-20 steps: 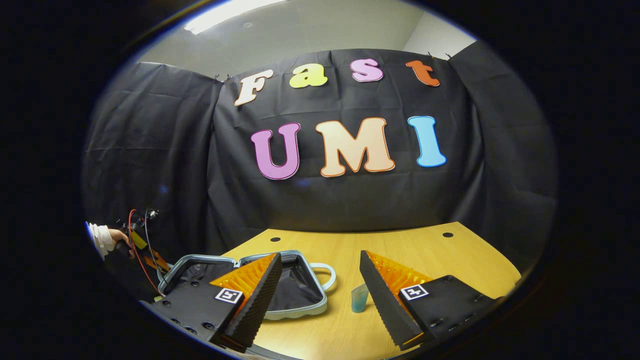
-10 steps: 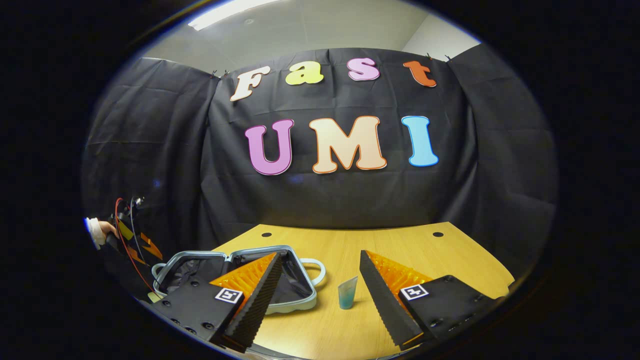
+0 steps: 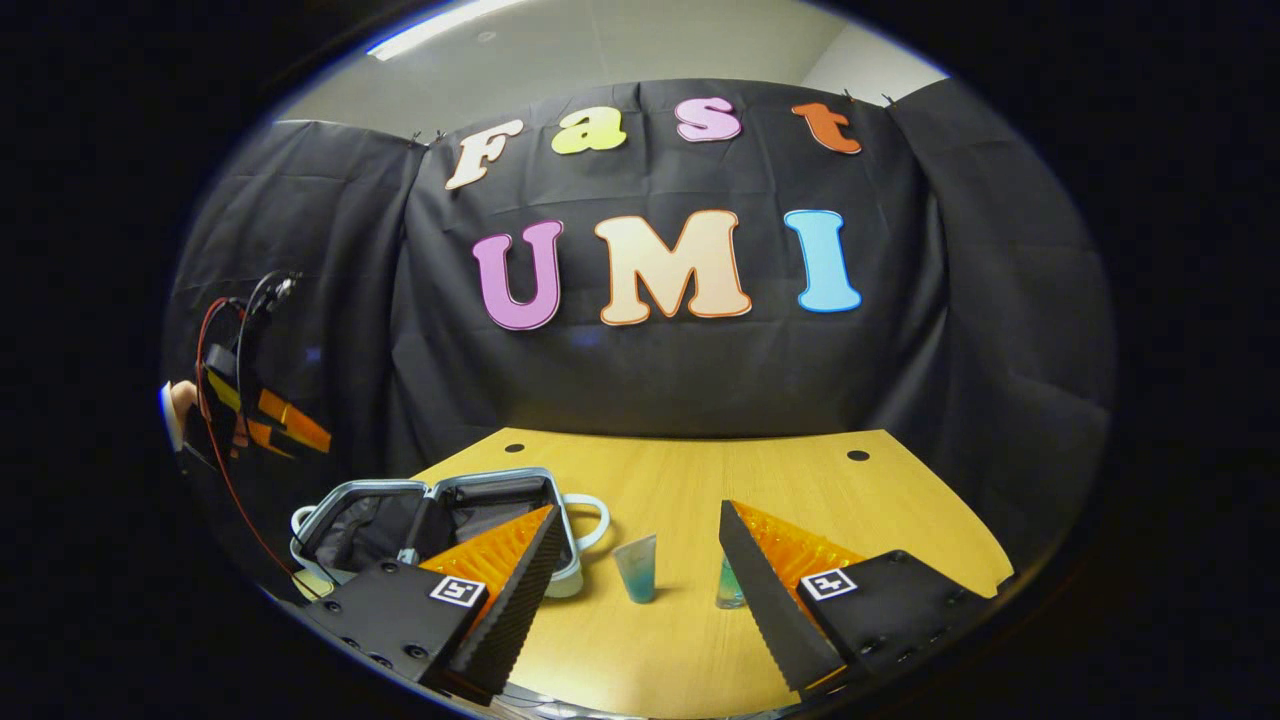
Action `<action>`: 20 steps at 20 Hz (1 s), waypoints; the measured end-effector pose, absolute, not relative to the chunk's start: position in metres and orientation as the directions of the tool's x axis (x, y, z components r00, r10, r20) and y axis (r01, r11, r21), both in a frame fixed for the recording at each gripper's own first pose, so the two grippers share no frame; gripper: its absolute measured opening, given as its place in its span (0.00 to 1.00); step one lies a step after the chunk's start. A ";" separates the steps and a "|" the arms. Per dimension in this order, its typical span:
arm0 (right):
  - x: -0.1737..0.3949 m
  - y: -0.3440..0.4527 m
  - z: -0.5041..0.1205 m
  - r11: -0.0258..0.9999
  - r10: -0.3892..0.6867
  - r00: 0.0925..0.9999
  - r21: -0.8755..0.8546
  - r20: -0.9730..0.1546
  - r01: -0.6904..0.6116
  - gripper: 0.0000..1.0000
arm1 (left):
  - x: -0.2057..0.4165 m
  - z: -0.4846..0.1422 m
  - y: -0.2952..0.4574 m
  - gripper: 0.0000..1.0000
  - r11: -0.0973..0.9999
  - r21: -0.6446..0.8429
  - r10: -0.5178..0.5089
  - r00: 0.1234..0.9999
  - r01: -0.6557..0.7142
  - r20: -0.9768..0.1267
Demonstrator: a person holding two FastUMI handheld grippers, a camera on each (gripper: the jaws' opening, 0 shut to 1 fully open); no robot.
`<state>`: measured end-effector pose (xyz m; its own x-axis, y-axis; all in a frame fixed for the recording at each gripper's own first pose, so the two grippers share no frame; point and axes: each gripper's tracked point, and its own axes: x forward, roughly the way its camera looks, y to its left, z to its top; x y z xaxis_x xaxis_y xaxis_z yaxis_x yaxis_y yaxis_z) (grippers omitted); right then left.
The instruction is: First open the suitcase, pack the skin care products into it, and then close the suitcase.
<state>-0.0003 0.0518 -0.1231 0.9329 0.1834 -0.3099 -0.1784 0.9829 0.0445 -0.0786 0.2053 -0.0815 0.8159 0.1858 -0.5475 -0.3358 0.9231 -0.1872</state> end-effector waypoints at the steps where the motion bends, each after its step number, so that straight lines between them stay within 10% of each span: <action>1: -0.001 0.042 -0.125 0.982 0.187 0.928 0.039 -0.322 -0.185 0.98 | -0.063 -0.080 0.173 0.97 0.940 -0.185 0.150 0.835 -0.287 -0.529; 13: 0.016 -0.056 -0.169 0.965 0.260 0.860 0.085 -0.439 -0.248 0.98 | 0.056 -0.120 -0.087 0.96 0.982 -0.186 -0.107 0.920 0.038 -0.378; 20: 0.029 -0.081 -0.196 0.951 0.307 0.838 0.111 -0.450 -0.289 0.98 | 0.096 -0.201 -0.095 0.96 0.986 -0.144 0.026 0.934 -0.082 -0.357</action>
